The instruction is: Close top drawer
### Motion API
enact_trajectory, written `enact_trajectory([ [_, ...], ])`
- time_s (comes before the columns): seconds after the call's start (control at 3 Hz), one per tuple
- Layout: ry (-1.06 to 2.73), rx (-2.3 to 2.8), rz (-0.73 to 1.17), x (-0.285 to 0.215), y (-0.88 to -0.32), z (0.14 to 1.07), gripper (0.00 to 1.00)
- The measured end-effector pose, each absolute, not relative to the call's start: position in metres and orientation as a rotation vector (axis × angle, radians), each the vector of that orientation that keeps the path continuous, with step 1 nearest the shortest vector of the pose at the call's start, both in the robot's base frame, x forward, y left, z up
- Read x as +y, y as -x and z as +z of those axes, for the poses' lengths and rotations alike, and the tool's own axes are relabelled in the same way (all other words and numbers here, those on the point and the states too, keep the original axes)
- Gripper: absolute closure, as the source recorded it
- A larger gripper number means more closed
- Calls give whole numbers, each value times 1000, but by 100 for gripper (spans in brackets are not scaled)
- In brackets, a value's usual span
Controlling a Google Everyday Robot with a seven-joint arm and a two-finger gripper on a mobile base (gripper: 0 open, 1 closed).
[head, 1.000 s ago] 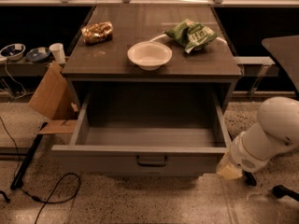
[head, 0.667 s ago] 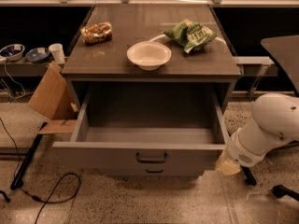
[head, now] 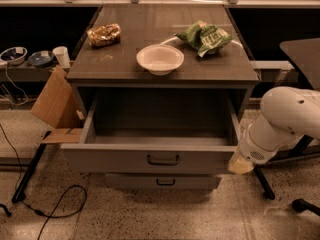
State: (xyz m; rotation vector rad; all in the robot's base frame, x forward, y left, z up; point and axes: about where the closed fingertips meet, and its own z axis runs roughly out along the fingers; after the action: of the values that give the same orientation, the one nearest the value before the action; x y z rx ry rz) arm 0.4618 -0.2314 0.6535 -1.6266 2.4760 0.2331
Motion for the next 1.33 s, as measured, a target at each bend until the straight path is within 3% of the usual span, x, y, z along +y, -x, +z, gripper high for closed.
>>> enact_trajectory([
  [0.33,1663,2446,196,-226,-484,657,35],
  [0.67,1707,2405,176,-214,-505,659,4],
  [1.33,1745,2363,193,-199,-525,656,0],
])
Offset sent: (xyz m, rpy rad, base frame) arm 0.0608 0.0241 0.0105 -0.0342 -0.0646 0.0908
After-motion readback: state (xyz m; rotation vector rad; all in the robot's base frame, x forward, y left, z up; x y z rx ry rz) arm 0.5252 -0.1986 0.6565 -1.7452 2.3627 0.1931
